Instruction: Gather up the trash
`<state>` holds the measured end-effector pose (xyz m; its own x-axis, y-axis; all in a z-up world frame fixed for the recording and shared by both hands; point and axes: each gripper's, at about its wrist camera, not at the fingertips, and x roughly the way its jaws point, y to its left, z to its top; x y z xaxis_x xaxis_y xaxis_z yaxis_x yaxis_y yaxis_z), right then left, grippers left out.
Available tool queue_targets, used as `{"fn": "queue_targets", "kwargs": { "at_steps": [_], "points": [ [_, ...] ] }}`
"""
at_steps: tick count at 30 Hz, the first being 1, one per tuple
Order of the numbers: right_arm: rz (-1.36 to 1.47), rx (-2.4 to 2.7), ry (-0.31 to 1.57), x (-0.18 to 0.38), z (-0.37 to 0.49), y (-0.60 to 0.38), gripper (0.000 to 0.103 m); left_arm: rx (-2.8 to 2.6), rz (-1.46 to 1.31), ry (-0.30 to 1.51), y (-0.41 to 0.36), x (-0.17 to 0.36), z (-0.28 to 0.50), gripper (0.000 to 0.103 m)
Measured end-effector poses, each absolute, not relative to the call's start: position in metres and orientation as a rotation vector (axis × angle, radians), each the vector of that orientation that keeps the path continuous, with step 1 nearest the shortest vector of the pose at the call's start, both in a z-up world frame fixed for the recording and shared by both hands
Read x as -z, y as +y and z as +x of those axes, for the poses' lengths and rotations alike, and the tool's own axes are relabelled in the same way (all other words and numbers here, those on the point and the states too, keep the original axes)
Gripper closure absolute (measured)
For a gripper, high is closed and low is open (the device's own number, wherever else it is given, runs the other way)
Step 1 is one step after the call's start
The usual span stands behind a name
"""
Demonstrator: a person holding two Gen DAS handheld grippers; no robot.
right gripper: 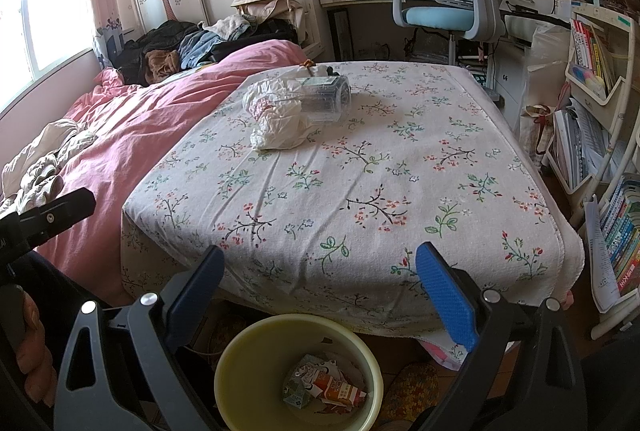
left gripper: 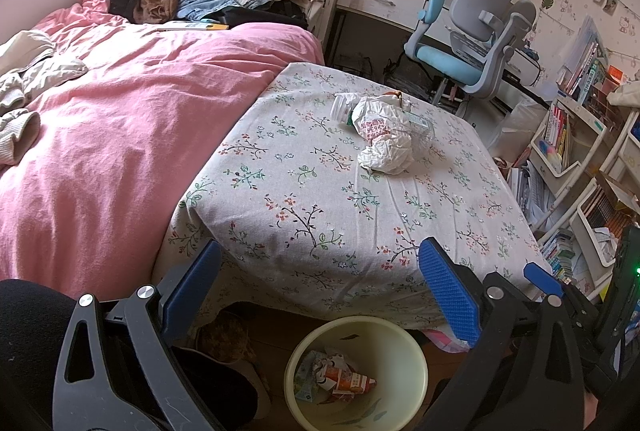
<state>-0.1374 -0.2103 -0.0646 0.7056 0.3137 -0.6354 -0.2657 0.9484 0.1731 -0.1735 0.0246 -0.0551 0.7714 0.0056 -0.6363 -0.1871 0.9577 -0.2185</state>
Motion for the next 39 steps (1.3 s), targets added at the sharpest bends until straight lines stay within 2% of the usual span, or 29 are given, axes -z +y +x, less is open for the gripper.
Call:
{"fn": "queue_targets", "kwargs": {
  "at_steps": [39],
  "points": [
    [0.066,-0.323,0.722,0.0672,-0.1383,-0.2089,0.011,-0.105,-0.279,0.685,0.0250,0.0554,-0.1731,0.007]
  ]
}}
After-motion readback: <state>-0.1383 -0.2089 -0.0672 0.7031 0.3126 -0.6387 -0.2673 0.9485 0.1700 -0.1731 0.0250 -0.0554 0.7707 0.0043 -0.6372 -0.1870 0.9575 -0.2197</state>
